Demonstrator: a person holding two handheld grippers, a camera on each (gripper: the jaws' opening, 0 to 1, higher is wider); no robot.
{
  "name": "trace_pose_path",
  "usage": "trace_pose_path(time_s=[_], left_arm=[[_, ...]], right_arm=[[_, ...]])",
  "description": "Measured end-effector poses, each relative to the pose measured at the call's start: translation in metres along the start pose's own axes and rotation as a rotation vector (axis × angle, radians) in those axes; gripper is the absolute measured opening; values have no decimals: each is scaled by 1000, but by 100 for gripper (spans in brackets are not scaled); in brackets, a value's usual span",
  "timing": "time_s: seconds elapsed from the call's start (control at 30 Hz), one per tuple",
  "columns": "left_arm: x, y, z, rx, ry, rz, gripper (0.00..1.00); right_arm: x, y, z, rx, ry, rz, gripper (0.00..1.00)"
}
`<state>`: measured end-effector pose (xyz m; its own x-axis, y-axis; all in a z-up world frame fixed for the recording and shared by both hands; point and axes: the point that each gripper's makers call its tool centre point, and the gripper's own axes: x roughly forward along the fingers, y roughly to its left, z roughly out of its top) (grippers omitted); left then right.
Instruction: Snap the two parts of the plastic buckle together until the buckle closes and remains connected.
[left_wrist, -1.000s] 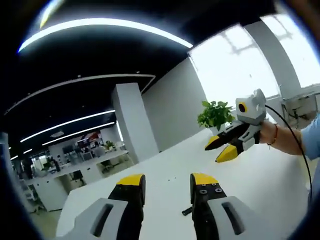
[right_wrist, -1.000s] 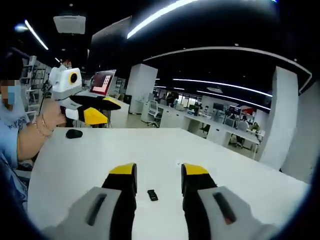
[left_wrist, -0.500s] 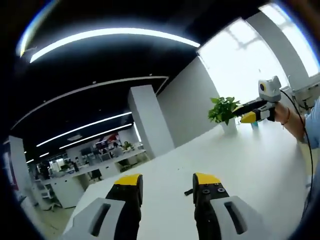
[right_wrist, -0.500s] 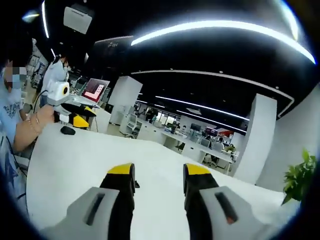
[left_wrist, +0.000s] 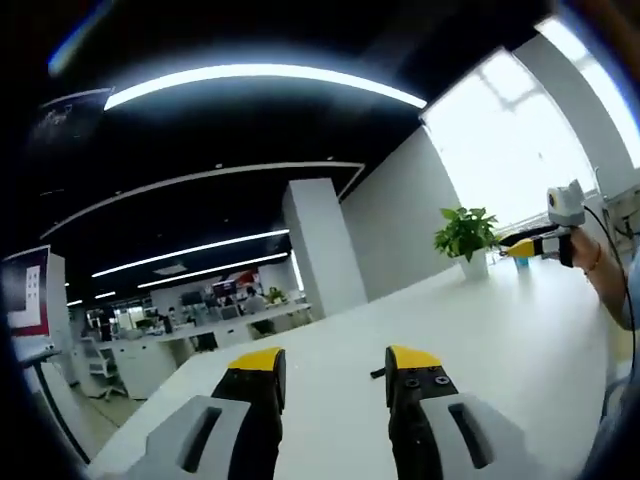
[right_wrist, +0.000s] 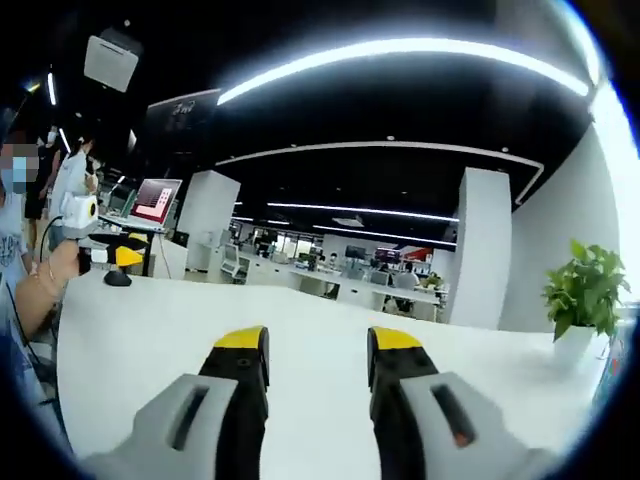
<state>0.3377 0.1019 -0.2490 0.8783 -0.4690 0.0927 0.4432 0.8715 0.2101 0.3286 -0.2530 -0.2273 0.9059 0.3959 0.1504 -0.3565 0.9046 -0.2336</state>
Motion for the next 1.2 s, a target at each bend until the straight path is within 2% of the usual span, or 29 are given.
trace_pose_path(time_s=[0.1,0.2,0.27,0.3,0.33,0.37,0.47,0.67,0.93,1.2], left_arm=[[3,5,-15,-5,-13,13,39],[6,5,-17,-34,-47,1,39],[6,3,-18,-25,-40,-12,39],[8,8,-15,4,-98,26,38],[10,7,-21,-6,-80,24,38],[8,4,-35,-8,17,4,38],[9,4,-30,71,-7,31,38],[3,3,-32,11,-14,17,38],[3,-3,-33,89,11,19,38],[4,-2,-39,95,46,18,39]], right_arm=[[-8,-11,-18,-2,1,-76,39],[-12,-22,-30,-5,14,-131,37],[-15,-27,-36,-12,25,-157,37],[-17,-29,-39,-16,38,-163,37],[-20,-31,-39,-13,31,-179,37],[-20,-32,-39,-9,31,-181,37],[-21,-31,-38,-8,32,-189,37],[-24,-28,-40,-69,60,-204,36],[-25,-24,-42,-104,81,-193,35],[-26,-19,-40,-165,99,-183,35]])
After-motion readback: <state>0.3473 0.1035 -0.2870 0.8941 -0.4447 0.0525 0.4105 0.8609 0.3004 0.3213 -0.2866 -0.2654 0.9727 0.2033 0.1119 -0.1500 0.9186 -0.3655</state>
